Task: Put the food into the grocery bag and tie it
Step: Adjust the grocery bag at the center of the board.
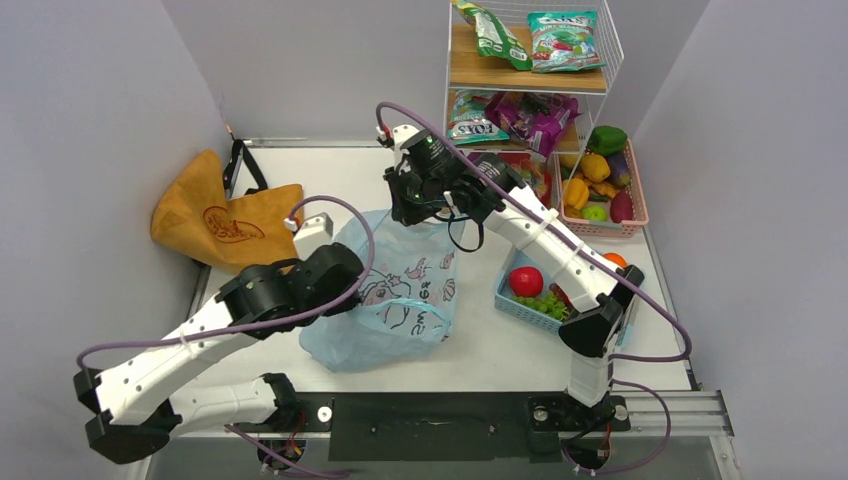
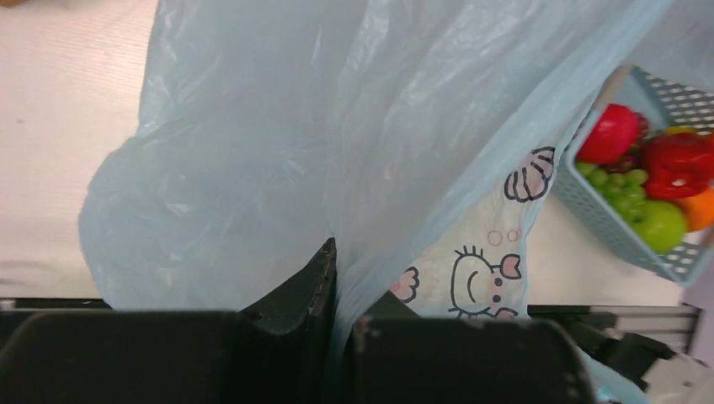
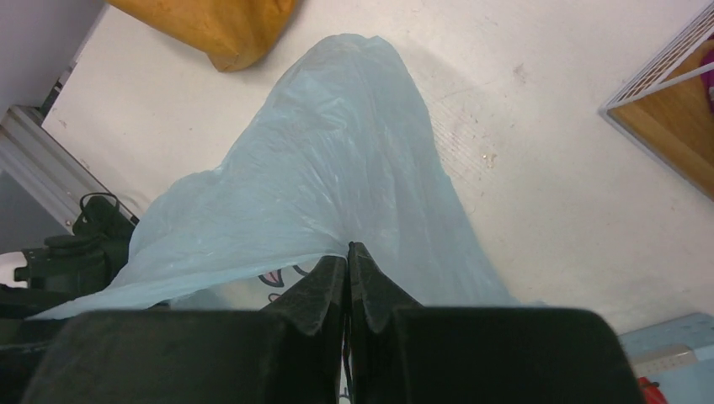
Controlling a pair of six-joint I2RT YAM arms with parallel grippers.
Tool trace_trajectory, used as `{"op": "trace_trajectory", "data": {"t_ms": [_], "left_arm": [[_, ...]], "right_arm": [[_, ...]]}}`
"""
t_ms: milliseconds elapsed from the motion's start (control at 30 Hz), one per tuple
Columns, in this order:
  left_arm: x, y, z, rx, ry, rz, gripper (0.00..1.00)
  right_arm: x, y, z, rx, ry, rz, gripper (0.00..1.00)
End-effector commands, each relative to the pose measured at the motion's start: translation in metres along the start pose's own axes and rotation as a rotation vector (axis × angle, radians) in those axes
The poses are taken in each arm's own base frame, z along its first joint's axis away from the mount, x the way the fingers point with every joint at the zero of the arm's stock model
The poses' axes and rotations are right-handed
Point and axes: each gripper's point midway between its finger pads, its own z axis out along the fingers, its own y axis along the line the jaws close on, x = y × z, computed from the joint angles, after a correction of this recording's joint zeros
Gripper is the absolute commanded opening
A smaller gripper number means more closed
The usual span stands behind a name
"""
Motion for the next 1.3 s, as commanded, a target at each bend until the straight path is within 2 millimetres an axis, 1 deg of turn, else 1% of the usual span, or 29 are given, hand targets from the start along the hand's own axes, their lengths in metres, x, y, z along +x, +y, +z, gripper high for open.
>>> {"op": "trace_trajectory", "data": {"t_ms": [0, 33, 67, 100, 133, 167, 200, 233, 267, 300, 333, 367, 400, 467, 500, 533, 567, 600, 633, 667, 700, 733, 800, 833, 933, 967, 1000, 1167, 1267], "left_arm": [[0.002, -0.013, 0.002, 0.19, 0.042, -0.092, 0.0], [0.008, -0.016, 0.007, 0.215, 0.061, -0.101, 0.0], [0.007, -0.013, 0.007, 0.228, 0.064, -0.113, 0.0], [0.008, -0.012, 0.011, 0.225, 0.066, -0.115, 0.0], [0.007, -0.01, 0.013, 0.223, 0.066, -0.114, 0.0], [0.007, -0.01, 0.014, 0.225, 0.066, -0.111, 0.0], [0.007, -0.01, 0.016, 0.221, 0.07, -0.099, 0.0], [0.006, -0.012, 0.016, 0.223, 0.068, -0.096, 0.0], [0.007, -0.013, 0.02, 0.213, 0.076, -0.082, 0.0], [0.005, -0.015, 0.019, 0.21, 0.076, -0.078, 0.0], [0.006, -0.015, 0.025, 0.187, 0.086, -0.069, 0.0], [0.006, -0.015, 0.025, 0.177, 0.092, -0.066, 0.0], [0.01, -0.015, 0.031, 0.156, 0.115, -0.058, 0.0], [0.013, -0.017, 0.037, 0.131, 0.153, -0.06, 0.0], [0.014, -0.016, 0.039, 0.119, 0.163, -0.065, 0.0], [0.016, -0.018, 0.041, 0.115, 0.182, -0.068, 0.0], [0.017, -0.019, 0.042, 0.115, 0.188, -0.078, 0.0], [0.018, -0.019, 0.044, 0.118, 0.187, -0.083, 0.0], [0.016, -0.019, 0.043, 0.13, 0.177, -0.093, 0.0], [0.018, -0.022, 0.045, 0.153, 0.171, -0.101, 0.0], [0.019, -0.026, 0.04, 0.211, 0.176, -0.093, 0.0], [0.02, -0.03, 0.043, 0.25, 0.168, -0.091, 0.0], [0.015, -0.026, 0.043, 0.269, 0.153, -0.078, 0.0], [0.014, -0.023, 0.044, 0.256, 0.148, -0.059, 0.0], [0.008, -0.005, 0.049, 0.175, 0.164, -0.034, 0.0], [0.006, -0.004, 0.052, 0.164, 0.174, -0.006, 0.0], [0.005, 0.002, 0.053, 0.142, 0.184, 0.021, 0.0], [-0.003, 0.001, 0.058, 0.112, 0.203, 0.129, 0.0], [-0.009, 0.0, 0.062, 0.118, 0.201, 0.173, 0.0]], "right_arm": [[-0.031, -0.022, -0.008, 0.101, -0.112, -0.113, 0.0], [-0.032, -0.029, -0.011, 0.139, -0.117, -0.124, 0.0], [-0.026, -0.031, -0.009, 0.155, -0.103, -0.135, 0.0], [-0.026, -0.035, -0.014, 0.183, -0.113, -0.145, 0.02], [-0.021, -0.037, -0.013, 0.199, -0.1, -0.152, 0.09], [-0.022, -0.043, -0.02, 0.234, -0.113, -0.151, 0.27], [-0.016, -0.046, -0.019, 0.256, -0.102, -0.153, 0.36], [-0.017, -0.052, -0.027, 0.291, -0.119, -0.144, 0.57], [-0.012, -0.057, -0.028, 0.317, -0.109, -0.139, 0.63], [-0.013, -0.064, -0.038, 0.357, -0.133, -0.12, 0.7], [-0.008, -0.069, -0.039, 0.379, -0.123, -0.114, 0.73], [-0.009, -0.075, -0.05, 0.414, -0.149, -0.088, 0.74], [-0.001, -0.082, -0.051, 0.446, -0.141, -0.068, 0.75], [0.007, -0.092, -0.07, 0.473, -0.164, -0.022, 0.76], [0.019, -0.102, -0.07, 0.49, -0.141, -0.007, 0.76], [0.02, -0.102, -0.083, 0.47, -0.166, 0.026, 0.76], [0.029, -0.113, -0.083, 0.486, -0.147, 0.05, 0.76], [0.031, -0.114, -0.095, 0.473, -0.172, 0.086, 0.76], [0.041, -0.126, -0.096, 0.496, -0.156, 0.112, 0.76], [0.042, -0.13, -0.109, 0.499, -0.187, 0.143, 0.76], [0.052, -0.141, -0.111, 0.528, -0.178, 0.167, 0.76], [0.055, -0.148, -0.123, 0.55, -0.209, 0.203, 0.76], [0.074, -0.162, -0.129, 0.595, -0.205, 0.24, 0.76], [0.078, -0.166, -0.132, 0.611, -0.216, 0.264, 0.76], [0.099, -0.179, -0.138, 0.643, -0.218, 0.328, 0.76], [0.103, -0.181, -0.137, 0.641, -0.217, 0.356, 0.76], [0.114, -0.187, -0.138, 0.653, -0.206, 0.38, 0.77], [0.155, -0.203, -0.147, 0.691, -0.169, 0.498, 0.85], [0.177, -0.206, -0.142, 0.698, -0.116, 0.533, 0.86]]}}
